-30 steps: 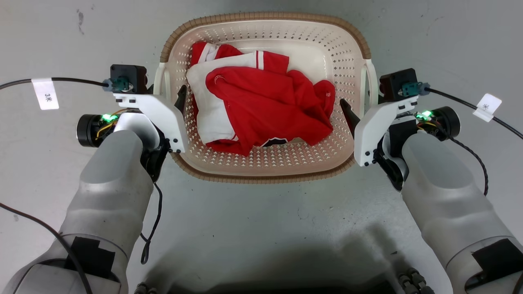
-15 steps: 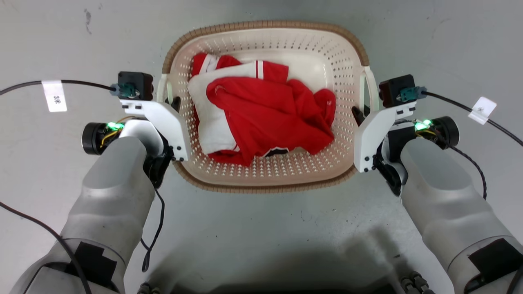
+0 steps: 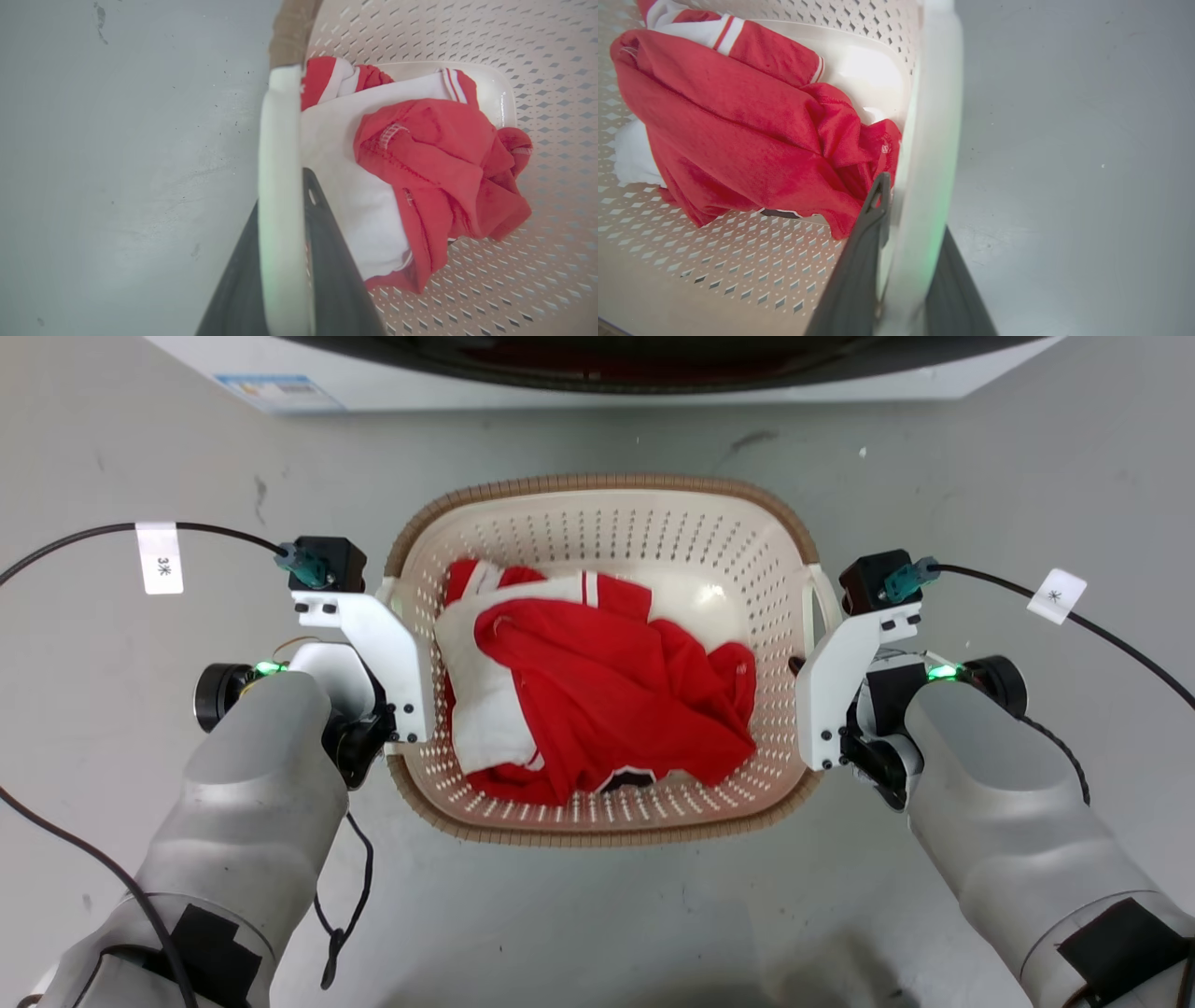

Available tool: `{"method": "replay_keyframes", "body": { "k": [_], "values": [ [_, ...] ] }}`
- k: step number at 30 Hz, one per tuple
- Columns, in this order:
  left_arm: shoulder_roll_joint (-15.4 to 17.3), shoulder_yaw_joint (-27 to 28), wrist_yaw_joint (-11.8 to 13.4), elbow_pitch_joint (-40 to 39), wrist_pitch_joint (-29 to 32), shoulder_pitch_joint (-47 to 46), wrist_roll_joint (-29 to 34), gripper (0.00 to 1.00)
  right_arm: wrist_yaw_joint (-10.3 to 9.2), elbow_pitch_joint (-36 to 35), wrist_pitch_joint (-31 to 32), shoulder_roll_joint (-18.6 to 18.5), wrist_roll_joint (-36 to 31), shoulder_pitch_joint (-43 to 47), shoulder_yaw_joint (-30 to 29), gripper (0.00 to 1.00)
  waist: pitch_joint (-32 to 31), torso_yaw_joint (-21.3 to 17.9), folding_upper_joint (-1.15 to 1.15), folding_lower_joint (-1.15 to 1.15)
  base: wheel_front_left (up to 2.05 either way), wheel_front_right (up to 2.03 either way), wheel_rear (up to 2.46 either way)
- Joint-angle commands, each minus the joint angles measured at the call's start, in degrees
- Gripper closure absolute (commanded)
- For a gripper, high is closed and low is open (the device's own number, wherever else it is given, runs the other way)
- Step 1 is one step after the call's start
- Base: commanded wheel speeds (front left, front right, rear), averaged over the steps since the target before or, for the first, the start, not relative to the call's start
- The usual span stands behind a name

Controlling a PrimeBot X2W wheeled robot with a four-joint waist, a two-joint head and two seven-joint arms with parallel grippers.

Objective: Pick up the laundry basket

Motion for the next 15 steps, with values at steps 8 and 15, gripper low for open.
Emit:
{"method": "replay_keyframes", "body": {
  "k": [8,15],
  "values": [
    [-0.88,-3.68,-0.68,-0.45,6.81,1.0,-4.1,1.0,0.8,-0.19,8.36,1.48,5.66,0.84,2.78,1.0,-10.85,-0.47,0.0,0.0,0.0,0.0,0.0],
    [-1.62,-5.79,-0.7,-0.26,10.19,2.36,-6.83,1.0,0.81,-0.09,14.81,1.6,9.42,2.08,4.34,1.0,-18.23,-0.35,0.0,0.0,0.0,0.0,0.0]
  ]
}}
